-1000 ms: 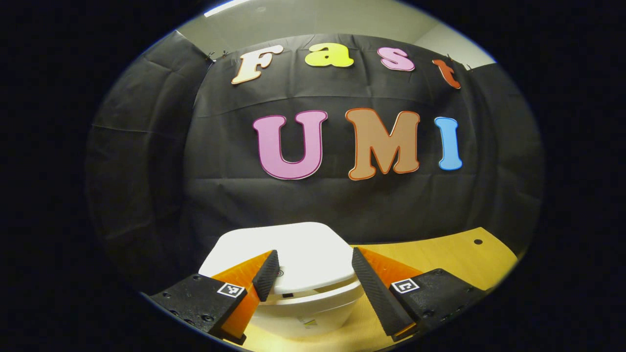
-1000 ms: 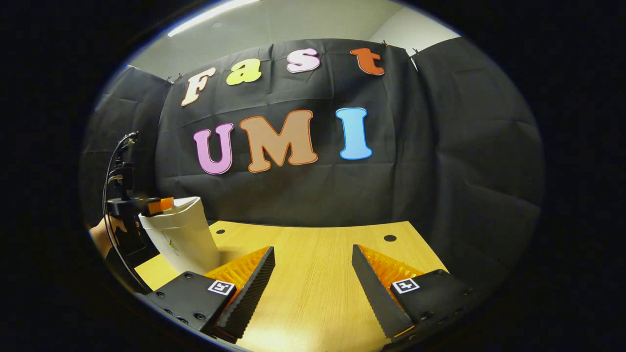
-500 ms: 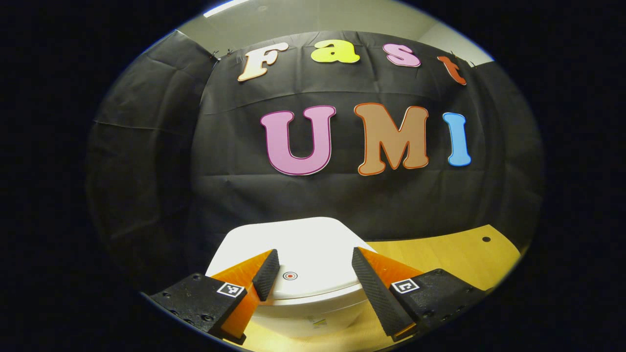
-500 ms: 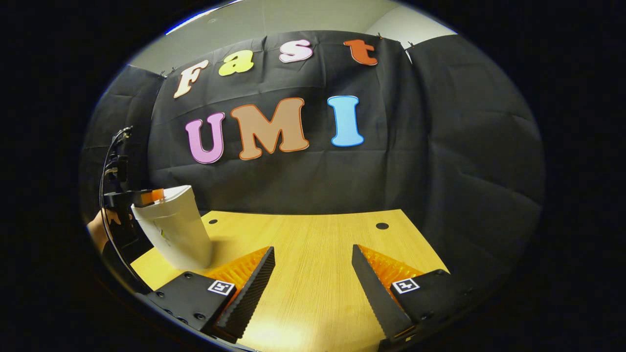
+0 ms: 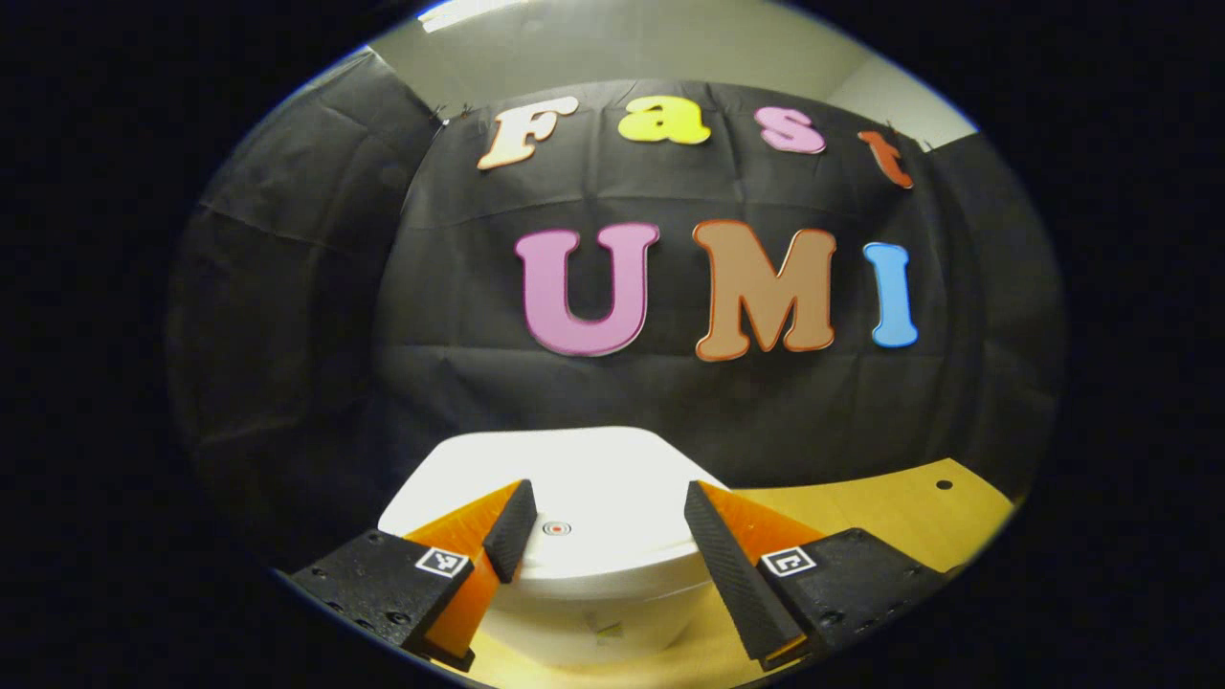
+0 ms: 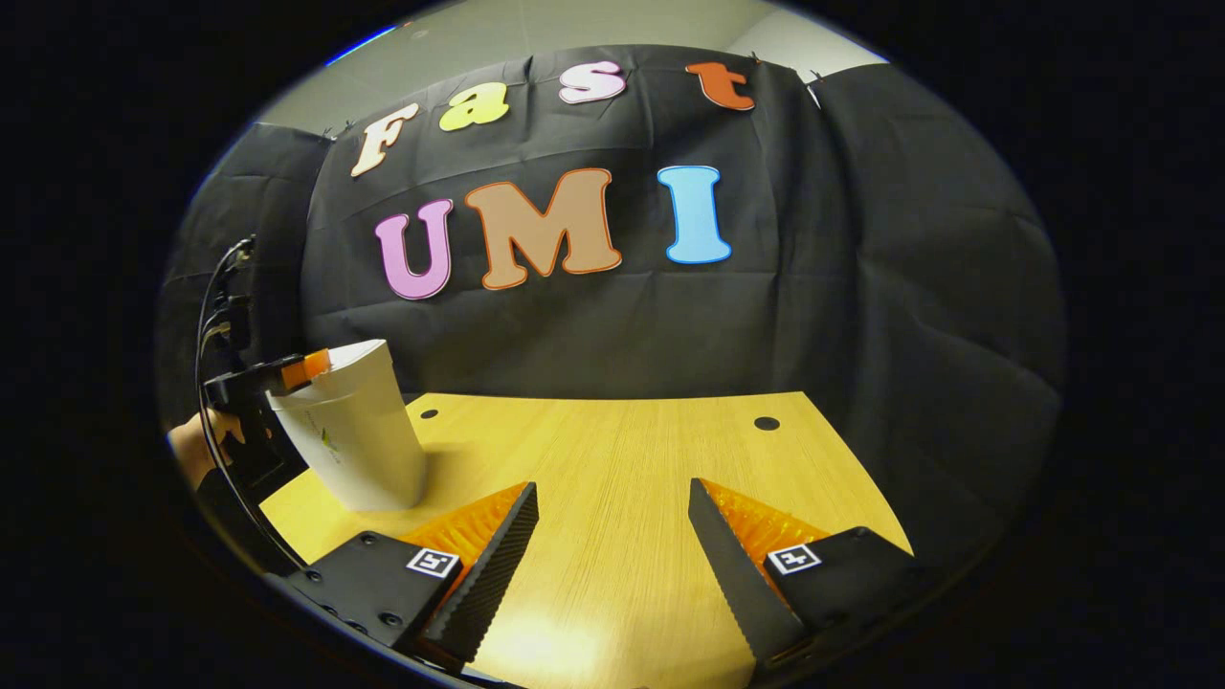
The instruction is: Press the lid of the desktop garbage bin to open it, pick up the crumpled paper on the desktop and throw it into the bin, then pick up the pop can on the desktop and drop it into the bin, and finally close the garbage bin lid.
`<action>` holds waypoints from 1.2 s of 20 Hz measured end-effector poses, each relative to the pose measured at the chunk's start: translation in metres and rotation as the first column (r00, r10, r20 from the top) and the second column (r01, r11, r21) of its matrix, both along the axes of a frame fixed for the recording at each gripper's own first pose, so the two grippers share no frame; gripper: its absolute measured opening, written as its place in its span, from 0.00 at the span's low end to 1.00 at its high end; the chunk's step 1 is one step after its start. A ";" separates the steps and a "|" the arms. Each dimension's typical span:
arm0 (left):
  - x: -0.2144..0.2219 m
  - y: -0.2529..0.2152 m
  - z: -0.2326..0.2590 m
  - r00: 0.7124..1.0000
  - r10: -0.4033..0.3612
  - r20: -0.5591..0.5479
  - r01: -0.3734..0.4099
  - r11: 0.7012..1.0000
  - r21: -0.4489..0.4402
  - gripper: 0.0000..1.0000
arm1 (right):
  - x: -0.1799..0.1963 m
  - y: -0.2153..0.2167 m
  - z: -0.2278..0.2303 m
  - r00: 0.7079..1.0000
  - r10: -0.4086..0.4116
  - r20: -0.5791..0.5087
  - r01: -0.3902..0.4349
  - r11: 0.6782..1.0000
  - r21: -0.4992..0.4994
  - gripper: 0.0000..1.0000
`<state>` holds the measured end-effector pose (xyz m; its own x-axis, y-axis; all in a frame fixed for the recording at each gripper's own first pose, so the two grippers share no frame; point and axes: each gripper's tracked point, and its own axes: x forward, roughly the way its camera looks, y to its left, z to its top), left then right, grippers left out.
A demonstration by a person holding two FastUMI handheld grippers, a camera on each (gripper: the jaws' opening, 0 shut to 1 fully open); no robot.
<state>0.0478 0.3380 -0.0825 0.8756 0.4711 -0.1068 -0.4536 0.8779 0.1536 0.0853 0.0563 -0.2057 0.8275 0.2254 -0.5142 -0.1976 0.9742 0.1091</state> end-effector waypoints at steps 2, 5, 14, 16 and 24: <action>0.001 -0.003 0.004 1.000 0.005 0.012 -0.005 0.999 -0.035 0.95 | 0.004 0.004 0.012 1.000 0.007 0.025 -0.008 1.000 0.018 1.00; 0.002 -0.002 0.010 1.000 0.006 0.019 -0.006 1.000 -0.028 0.94 | 0.017 0.010 0.033 0.996 0.019 0.090 -0.020 1.000 0.009 1.00; -0.002 -0.058 0.063 0.989 -0.100 0.112 0.092 0.993 0.075 0.93 | 0.027 0.013 0.056 0.988 0.005 0.152 -0.015 0.998 0.063 1.00; -0.008 -0.081 0.069 0.982 -0.127 0.141 0.123 0.992 0.042 0.96 | 0.030 0.012 0.068 0.984 -0.002 0.180 -0.012 0.997 0.079 1.00; -0.035 -0.171 0.065 0.953 -0.206 0.224 0.227 0.971 -0.072 0.95 | 0.019 0.018 0.125 0.938 -0.036 0.344 -0.004 0.993 0.114 1.00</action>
<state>0.0125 0.1668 -0.0173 0.9627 0.2642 0.0582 -0.2637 0.9645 -0.0154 0.1042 0.0744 -0.0802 0.9534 0.2501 -0.1685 -0.2270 0.9630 0.1451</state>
